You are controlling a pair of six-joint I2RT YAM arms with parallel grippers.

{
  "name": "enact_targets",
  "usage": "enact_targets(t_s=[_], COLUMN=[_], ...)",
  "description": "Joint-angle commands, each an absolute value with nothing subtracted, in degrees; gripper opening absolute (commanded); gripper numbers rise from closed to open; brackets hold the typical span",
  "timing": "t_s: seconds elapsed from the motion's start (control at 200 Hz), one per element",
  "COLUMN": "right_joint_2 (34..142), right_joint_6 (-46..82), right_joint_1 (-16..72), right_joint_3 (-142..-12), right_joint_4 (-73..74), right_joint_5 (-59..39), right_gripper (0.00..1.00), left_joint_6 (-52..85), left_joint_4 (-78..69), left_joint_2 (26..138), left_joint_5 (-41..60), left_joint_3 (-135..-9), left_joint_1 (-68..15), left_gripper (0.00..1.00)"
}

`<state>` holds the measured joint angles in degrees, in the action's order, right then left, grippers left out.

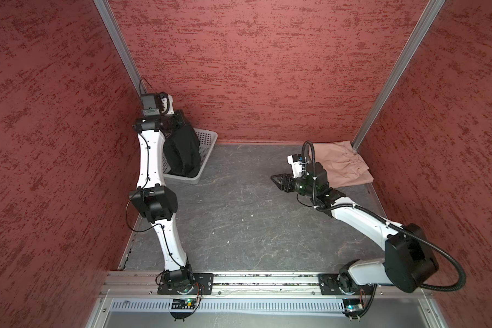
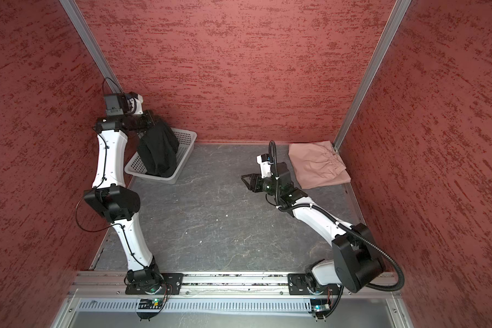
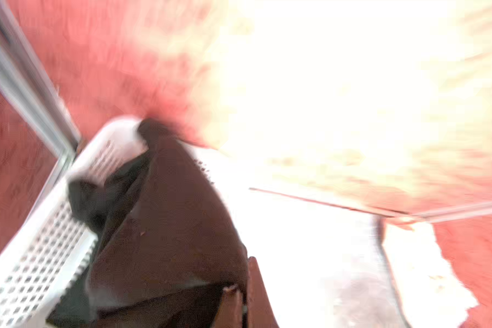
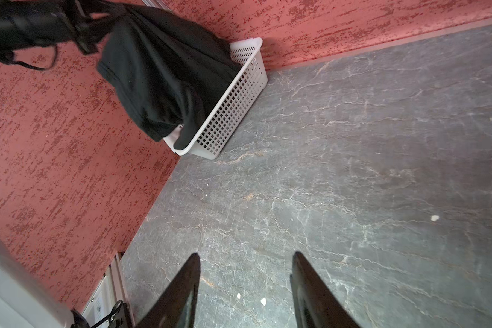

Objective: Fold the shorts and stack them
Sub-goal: 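Lay the black garment on the table with the left gripper toward the right gripper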

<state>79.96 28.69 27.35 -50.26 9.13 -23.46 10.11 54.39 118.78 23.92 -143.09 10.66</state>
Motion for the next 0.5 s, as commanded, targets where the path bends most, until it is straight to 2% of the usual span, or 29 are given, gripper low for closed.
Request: enact_targets(t_s=[0.0, 0.175, 0.341, 0.496], right_joint_2=[79.97, 81.48, 81.97, 79.62], right_joint_6=[27.91, 28.46, 28.61, 24.56], right_joint_1=[27.78, 27.77, 27.73, 27.60], right_joint_3=[-49.64, -49.20, -49.12, -50.36], right_joint_4=[12.09, 16.73, 17.42, 11.64], right_joint_5=[-20.59, -21.23, -20.67, -16.41], right_gripper=[0.53, 0.52, 0.51, 0.51], left_joint_6=[11.37, 13.33, 29.37, 26.17], left_joint_4=[54.37, 52.14, 37.00, 46.38], left_joint_2=[113.71, 107.96, 104.10, 103.30], left_joint_5=[33.72, 41.04, 52.31, 51.22], left_joint_3=[-147.06, -152.34, -153.63, -153.59], left_joint_1=[7.12, 0.14, -1.52, -6.43], left_gripper=[0.00, 0.00, 0.00, 0.00])
